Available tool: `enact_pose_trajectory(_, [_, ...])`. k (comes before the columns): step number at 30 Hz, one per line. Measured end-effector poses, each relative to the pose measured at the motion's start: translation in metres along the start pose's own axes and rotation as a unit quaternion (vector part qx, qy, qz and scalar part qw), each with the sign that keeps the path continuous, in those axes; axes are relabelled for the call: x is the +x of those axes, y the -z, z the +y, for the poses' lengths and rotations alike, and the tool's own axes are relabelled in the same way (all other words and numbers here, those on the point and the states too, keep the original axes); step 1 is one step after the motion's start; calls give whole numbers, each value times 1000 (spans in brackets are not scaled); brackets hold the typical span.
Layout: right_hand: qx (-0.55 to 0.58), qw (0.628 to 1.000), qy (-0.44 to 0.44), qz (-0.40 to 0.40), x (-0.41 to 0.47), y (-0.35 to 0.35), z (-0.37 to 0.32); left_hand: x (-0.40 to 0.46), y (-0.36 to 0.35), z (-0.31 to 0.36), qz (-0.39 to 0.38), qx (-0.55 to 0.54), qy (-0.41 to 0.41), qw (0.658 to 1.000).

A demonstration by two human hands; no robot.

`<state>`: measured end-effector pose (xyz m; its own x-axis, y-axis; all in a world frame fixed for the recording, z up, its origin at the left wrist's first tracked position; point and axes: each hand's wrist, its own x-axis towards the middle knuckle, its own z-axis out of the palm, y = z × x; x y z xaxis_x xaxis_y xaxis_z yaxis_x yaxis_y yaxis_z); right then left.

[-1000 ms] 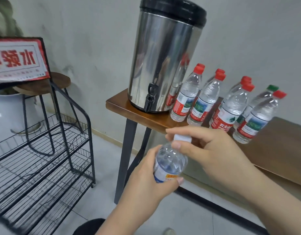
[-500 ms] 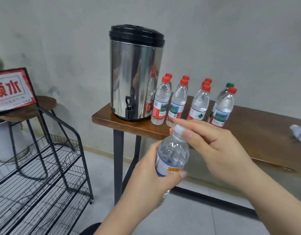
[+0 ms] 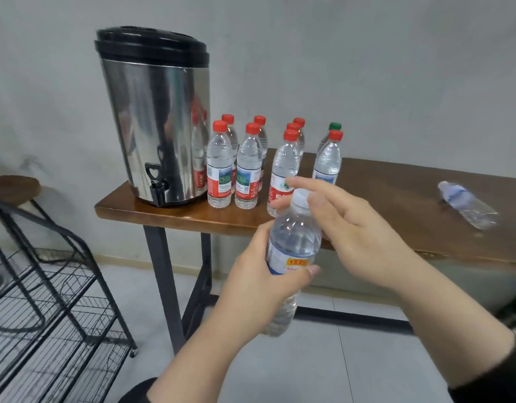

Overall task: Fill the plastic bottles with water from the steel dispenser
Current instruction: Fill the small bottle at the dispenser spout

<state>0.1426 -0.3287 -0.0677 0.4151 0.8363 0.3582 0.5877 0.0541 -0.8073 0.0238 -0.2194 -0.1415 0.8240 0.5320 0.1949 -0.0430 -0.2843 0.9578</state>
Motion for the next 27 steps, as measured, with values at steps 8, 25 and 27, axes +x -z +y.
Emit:
enact_pose_trajectory(8, [81,993,-12,90,-2,18,17,20,-21,4,-26,-2,-7,1000])
enact_pose_trajectory(25, [150,986,-32,62,-12,29,24,23,-29,16,-74,31,-15,997])
enact_pose_trajectory(27, [147,984,-47,92,-8,26,22,23,-33,14,-49,36,-18,998])
